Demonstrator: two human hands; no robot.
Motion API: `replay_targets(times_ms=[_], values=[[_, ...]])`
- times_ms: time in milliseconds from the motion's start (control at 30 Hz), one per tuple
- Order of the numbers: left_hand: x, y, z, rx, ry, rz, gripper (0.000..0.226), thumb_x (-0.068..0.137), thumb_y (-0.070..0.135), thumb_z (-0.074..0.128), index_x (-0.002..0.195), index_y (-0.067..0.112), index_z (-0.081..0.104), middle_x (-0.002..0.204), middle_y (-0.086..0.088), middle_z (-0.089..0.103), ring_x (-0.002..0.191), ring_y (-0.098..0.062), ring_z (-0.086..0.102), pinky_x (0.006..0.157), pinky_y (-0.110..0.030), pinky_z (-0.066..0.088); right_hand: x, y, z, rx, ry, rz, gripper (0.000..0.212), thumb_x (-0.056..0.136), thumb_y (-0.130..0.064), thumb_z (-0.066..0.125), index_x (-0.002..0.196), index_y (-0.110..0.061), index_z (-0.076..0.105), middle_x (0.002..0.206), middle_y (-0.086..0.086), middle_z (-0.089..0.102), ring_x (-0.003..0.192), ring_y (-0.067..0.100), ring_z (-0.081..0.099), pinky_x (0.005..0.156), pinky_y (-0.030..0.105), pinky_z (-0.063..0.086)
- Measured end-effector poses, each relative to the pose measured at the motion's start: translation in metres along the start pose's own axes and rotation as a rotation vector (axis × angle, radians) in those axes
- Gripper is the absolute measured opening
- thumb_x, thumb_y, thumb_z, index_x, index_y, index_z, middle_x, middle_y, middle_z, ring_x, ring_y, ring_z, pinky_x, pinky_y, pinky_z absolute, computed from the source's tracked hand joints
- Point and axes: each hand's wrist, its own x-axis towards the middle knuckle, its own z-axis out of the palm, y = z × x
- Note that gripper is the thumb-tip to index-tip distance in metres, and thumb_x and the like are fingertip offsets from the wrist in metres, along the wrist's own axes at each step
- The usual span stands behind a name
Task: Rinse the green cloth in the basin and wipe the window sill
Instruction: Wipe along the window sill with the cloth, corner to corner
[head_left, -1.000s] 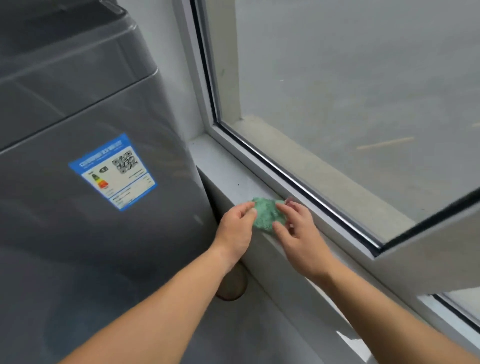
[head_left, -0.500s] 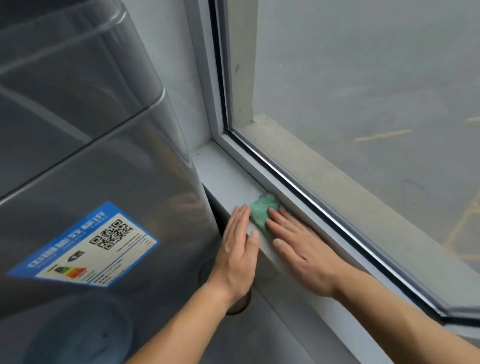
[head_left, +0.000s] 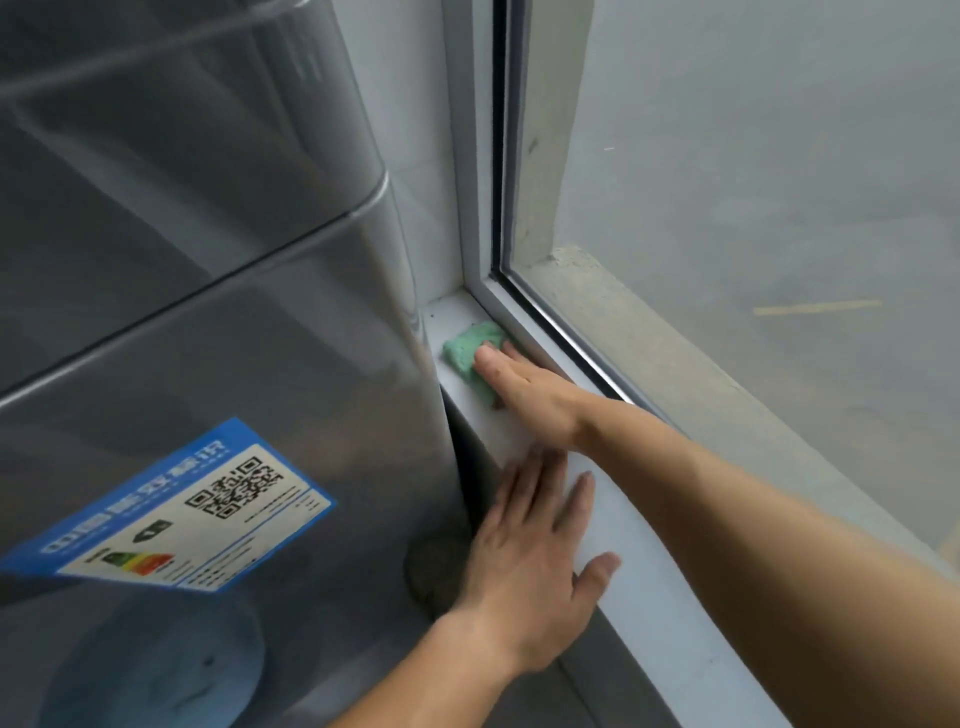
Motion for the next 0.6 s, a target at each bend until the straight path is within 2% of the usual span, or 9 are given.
replay_targets(times_ms=[100, 233, 367, 500, 600], values=[[0.006, -0.002, 0.002, 0.001, 0.002, 0.010, 0.072, 0.096, 0.062, 0.014, 0.157, 0.025, 0.002, 0.163, -0.003, -0.021, 0.146, -0.016, -0.031, 0.119, -0.042, -0.019, 0.029, 0.002, 0.006, -0.297, -0.024, -0.047, 0.058, 0.103, -0.051, 0.016, 0.155, -0.026, 0.016, 0.166, -0.002, -0.001, 0.151, 0.013, -0.011, 0.119, 0.034, -0.006], [0.003, -0.004, 0.003, -0.024, -0.050, 0.020, 0.073, 0.095, 0.064, 0.011, 0.155, 0.026, -0.006, 0.158, 0.001, -0.032, 0.142, -0.013, -0.039, 0.119, -0.043, -0.016, 0.049, 0.014, 0.014, -0.564, 0.012, -0.117, 0.061, 0.100, -0.039, 0.024, 0.157, -0.028, 0.004, 0.166, 0.000, -0.009, 0.151, 0.016, -0.014, 0.119, 0.035, -0.006], [0.004, -0.005, 0.003, -0.011, -0.045, 0.034, 0.074, 0.095, 0.063, 0.013, 0.157, 0.025, 0.002, 0.165, -0.003, -0.021, 0.145, -0.016, -0.034, 0.121, -0.048, -0.008, 0.079, -0.008, 0.010, -0.598, 0.043, -0.120, 0.062, 0.099, -0.037, 0.025, 0.157, -0.028, 0.005, 0.167, 0.001, -0.006, 0.151, 0.018, -0.013, 0.120, 0.038, -0.005], [0.001, -0.004, 0.005, -0.013, -0.027, 0.037, 0.073, 0.096, 0.062, 0.016, 0.157, 0.026, -0.001, 0.164, -0.004, -0.022, 0.144, -0.017, -0.036, 0.120, -0.048, -0.011, 0.077, -0.001, 0.018, -0.691, -0.020, -0.225, 0.058, 0.101, -0.042, 0.024, 0.156, -0.032, 0.010, 0.167, -0.002, -0.004, 0.151, 0.020, -0.012, 0.122, 0.042, -0.005], [-0.001, -0.006, 0.006, -0.012, 0.012, 0.054, 0.072, 0.097, 0.060, 0.020, 0.157, 0.026, 0.001, 0.166, -0.003, -0.018, 0.146, -0.018, -0.031, 0.120, -0.047, -0.013, 0.082, -0.004, 0.008, -0.606, -0.047, -0.122, 0.059, 0.102, -0.047, 0.013, 0.157, -0.025, 0.009, 0.167, 0.004, -0.004, 0.151, 0.024, -0.015, 0.122, 0.044, -0.006]])
